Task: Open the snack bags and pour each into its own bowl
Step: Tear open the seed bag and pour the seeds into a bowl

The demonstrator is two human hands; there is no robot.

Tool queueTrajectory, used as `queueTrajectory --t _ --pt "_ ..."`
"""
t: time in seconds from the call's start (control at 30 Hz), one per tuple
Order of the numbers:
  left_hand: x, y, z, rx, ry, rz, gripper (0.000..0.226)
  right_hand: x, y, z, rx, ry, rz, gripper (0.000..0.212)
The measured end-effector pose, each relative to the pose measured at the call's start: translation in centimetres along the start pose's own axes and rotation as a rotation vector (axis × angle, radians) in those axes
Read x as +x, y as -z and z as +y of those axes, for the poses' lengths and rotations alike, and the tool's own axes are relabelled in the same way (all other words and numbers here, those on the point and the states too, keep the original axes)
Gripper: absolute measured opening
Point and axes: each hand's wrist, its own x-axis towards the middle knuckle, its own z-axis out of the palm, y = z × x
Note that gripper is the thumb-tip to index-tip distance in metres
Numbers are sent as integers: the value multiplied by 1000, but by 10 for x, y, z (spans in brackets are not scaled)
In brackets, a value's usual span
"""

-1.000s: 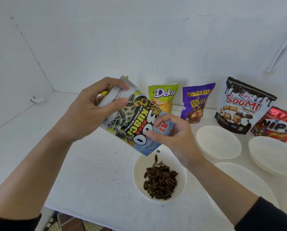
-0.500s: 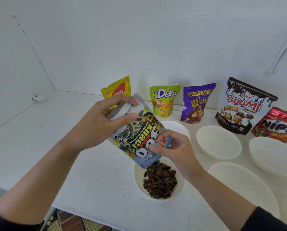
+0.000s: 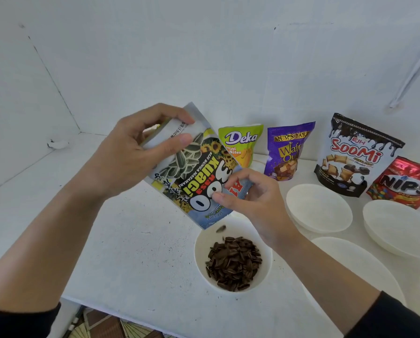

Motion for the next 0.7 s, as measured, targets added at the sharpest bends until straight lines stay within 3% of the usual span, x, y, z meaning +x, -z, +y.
queueTrajectory --t 0.33,0.7 --pt "-10 -26 -22 107 82 -89 19 -13 14 22 -65 -34 -12 23" --pt "-4 -27 -14 85 -3 -34 18 -2 13 6 -41 18 -18 19"
